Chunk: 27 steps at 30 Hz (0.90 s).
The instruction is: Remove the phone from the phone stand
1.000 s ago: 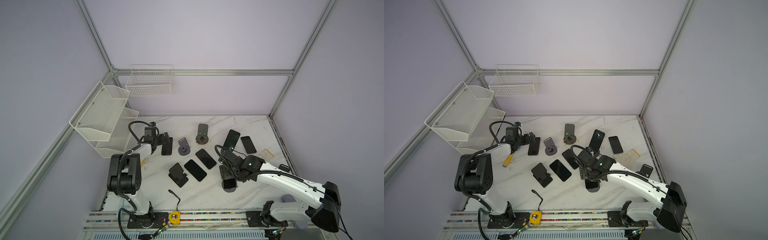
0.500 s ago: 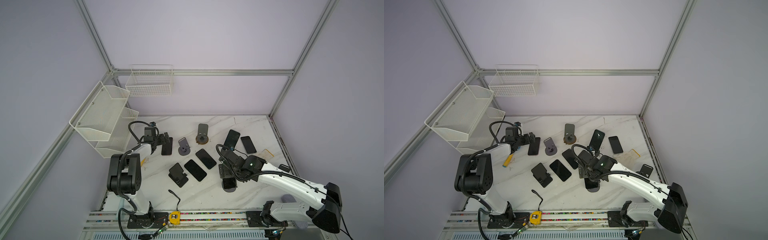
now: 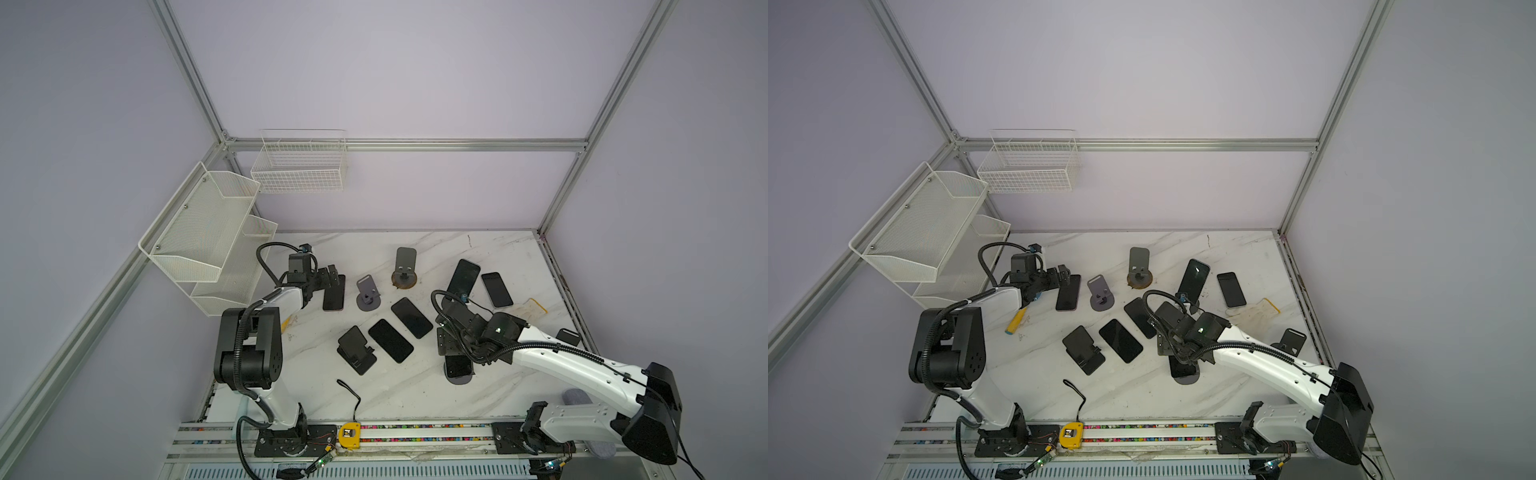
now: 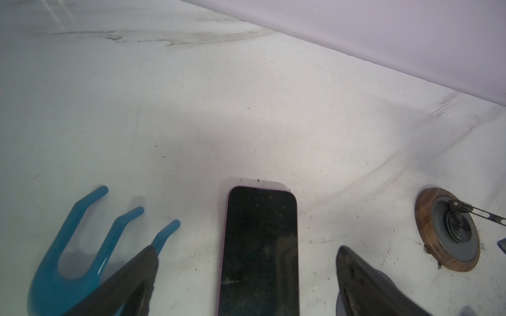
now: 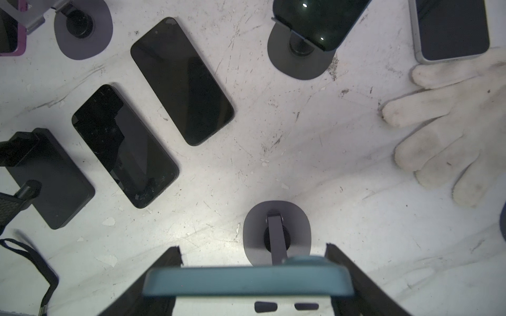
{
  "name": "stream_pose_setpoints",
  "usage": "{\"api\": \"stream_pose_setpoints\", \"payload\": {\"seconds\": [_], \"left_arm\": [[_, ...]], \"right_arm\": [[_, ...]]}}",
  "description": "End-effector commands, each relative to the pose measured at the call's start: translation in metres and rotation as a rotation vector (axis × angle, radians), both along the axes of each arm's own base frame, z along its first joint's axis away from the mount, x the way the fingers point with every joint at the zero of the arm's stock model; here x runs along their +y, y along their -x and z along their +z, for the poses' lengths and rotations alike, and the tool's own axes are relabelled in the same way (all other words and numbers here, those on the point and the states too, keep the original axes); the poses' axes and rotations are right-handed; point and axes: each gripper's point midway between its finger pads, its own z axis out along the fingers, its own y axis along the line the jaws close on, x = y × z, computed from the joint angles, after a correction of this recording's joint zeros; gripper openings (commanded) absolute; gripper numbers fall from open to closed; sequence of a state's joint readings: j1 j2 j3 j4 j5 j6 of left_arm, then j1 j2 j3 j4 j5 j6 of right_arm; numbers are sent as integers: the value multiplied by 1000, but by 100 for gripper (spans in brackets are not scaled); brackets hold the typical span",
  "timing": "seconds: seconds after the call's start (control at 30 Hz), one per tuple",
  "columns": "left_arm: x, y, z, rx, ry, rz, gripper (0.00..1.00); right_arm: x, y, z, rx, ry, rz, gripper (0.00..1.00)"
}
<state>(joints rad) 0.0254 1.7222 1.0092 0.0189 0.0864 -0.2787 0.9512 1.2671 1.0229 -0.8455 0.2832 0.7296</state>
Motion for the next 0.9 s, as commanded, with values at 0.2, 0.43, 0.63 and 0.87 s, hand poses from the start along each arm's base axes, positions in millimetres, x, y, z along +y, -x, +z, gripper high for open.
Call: {"api": "stream_pose_setpoints", "payload": {"seconds": [0.2, 0.43, 0.63, 0.87], "left_arm": [[1, -2, 8, -30, 20, 6, 100], [1, -1, 8, -28, 20, 5, 100], [1, -2, 8, -28, 20, 5, 100], [1, -2, 8, -27, 19, 6, 100]], "right_arm": [[-13, -2, -7, -15, 66, -34, 74], [-12, -5, 6, -49, 55, -12, 70], [-10, -10, 27, -107, 22, 2, 67], [-14, -13, 45, -158, 4, -1, 66]]}}
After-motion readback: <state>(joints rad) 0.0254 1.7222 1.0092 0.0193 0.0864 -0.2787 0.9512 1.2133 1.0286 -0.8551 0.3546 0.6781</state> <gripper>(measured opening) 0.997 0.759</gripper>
